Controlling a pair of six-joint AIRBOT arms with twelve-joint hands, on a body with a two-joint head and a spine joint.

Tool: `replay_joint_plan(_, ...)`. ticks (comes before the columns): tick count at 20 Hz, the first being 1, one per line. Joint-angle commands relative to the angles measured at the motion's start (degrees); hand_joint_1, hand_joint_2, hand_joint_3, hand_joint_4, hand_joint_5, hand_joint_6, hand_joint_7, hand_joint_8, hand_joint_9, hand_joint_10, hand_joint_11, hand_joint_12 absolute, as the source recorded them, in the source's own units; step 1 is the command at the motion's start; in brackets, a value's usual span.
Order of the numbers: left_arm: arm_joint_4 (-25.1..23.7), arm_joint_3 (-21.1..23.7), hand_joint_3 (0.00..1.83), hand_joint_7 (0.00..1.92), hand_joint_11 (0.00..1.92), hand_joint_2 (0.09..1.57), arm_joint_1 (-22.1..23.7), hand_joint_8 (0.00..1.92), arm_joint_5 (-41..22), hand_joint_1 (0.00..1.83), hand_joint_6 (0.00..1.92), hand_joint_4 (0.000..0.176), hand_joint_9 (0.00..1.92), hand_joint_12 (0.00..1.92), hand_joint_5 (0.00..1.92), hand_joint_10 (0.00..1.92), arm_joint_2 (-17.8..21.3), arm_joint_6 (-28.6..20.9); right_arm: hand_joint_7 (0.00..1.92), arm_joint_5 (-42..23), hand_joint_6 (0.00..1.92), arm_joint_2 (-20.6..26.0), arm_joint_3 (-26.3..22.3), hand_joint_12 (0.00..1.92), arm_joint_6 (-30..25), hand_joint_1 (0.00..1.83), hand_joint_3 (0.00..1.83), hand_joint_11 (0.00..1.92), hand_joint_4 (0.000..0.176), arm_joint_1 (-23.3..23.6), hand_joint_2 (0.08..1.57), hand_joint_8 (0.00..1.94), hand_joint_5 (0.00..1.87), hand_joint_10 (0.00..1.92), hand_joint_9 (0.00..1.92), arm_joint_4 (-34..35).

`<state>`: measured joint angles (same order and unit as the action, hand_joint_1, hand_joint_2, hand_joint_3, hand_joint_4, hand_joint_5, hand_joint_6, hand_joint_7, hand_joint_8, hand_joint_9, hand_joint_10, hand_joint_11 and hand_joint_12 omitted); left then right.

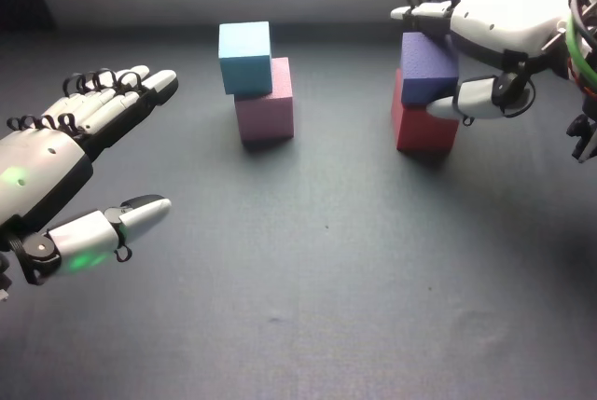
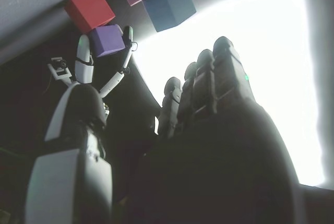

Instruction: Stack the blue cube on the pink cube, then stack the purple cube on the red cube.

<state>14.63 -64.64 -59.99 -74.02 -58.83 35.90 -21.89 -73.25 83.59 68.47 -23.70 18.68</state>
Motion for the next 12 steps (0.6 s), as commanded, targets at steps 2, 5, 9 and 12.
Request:
replay_joint_plan(2, 0.08, -0.43, 0.0, 0.0, 0.0, 1.3, 0.19, 0.0, -7.06, 0.68, 0.0, 0.1, 0.0, 0.0, 0.03, 0.0, -0.1, -0.35, 0.19, -6.37, 0.0, 0.25, 0.19, 1.51, 0.08, 0.88, 0.0, 0.0, 0.0, 0.84, 1.29, 0.0, 0.18, 0.59, 0.17, -0.11)
replay_joint_plan(5, 0.24, -0.35, 0.0, 0.0, 0.0, 1.3, 0.14, 0.0, -7.15, 0.68, 0.0, 0.113, 0.0, 0.0, 0.03, 0.0, -0.1, -0.35, 0.02, -6.37, 0.0, 0.28, -0.15, 1.36, 0.08, 0.82, 0.0, 0.0, 0.0, 0.84, 1.31, 0.0, 0.05, 0.5, 0.05, -0.11)
replay_joint_plan(9, 0.48, -0.18, 0.0, 0.0, 0.0, 1.31, -0.03, 0.0, -7.39, 0.67, 0.0, 0.109, 0.0, 0.0, 0.03, 0.0, -0.03, -0.35, 0.0, -6.61, 0.0, 0.38, -0.71, 0.16, 0.08, 0.84, 0.0, 0.0, 0.034, 0.84, 1.28, 0.0, 0.0, 0.01, 0.0, -0.07)
replay_joint_plan(12, 0.61, -0.06, 0.0, 0.0, 0.0, 1.31, -0.17, 0.0, -7.54, 0.68, 0.0, 0.115, 0.0, 0.0, 0.03, 0.0, 0.0, -0.37, 0.0, -7.16, 0.0, 0.38, -1.35, 0.17, 0.08, 0.82, 0.0, 0.0, 0.087, 0.84, 1.26, 0.0, 0.0, 0.0, 0.0, 0.0)
